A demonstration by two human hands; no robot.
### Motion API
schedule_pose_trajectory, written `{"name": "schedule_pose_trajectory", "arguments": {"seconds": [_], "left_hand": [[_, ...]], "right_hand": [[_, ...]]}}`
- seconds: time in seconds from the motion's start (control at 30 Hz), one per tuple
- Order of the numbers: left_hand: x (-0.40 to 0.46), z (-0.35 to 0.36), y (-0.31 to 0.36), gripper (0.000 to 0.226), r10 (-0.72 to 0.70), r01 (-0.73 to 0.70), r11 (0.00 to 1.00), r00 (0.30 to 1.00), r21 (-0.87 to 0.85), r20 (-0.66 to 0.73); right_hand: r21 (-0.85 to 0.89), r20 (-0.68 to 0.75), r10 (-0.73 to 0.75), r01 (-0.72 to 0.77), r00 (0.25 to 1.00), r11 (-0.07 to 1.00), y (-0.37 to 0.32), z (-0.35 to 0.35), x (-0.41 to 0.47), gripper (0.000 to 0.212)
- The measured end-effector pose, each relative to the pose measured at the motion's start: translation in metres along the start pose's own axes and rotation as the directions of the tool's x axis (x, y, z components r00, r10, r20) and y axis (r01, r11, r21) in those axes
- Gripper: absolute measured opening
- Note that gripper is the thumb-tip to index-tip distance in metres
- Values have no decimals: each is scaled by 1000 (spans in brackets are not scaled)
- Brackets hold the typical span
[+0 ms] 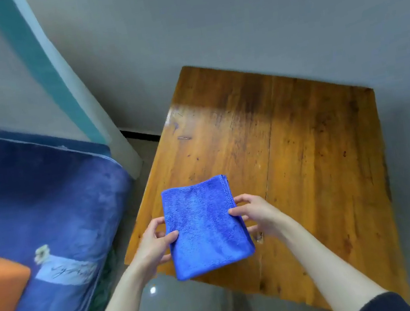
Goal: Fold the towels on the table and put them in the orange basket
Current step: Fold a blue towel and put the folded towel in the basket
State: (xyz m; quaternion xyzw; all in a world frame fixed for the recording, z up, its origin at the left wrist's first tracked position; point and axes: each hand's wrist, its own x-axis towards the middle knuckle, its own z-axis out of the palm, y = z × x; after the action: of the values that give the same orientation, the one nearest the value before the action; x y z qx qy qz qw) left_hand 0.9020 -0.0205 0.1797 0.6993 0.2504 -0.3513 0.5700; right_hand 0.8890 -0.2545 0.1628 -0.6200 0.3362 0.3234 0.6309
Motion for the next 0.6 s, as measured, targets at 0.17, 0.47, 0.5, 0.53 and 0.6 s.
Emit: {"name": "schedule_pose_trajectory", "arguments": {"seconds": [0.17, 0.47, 0.5, 0.53, 0.6], "left_hand": [[-47, -100, -38, 31, 20, -26, 994, 998, -101, -64], [-124, -269, -122, 27, 11, -123, 923, 956, -364, -294], [-133, -283, -131, 27, 1, -133, 913, 946, -386, -323], [-141, -297, -139, 27, -7, -144, 904, 936, -403, -352], [-157, -321, -157, 27, -22, -162, 890, 918, -425, -396]], "right_hand": [[-127, 84, -25, 36, 996, 991, -12, 101, -24, 26], [-364, 300, -71, 183, 951, 913, -22, 304, -52, 22], [-385, 331, -63, 195, 942, 902, -23, 324, -54, 23], [-403, 360, -54, 207, 931, 891, -25, 344, -56, 24], [-449, 402, -37, 232, 915, 863, -28, 382, -59, 25]]}}
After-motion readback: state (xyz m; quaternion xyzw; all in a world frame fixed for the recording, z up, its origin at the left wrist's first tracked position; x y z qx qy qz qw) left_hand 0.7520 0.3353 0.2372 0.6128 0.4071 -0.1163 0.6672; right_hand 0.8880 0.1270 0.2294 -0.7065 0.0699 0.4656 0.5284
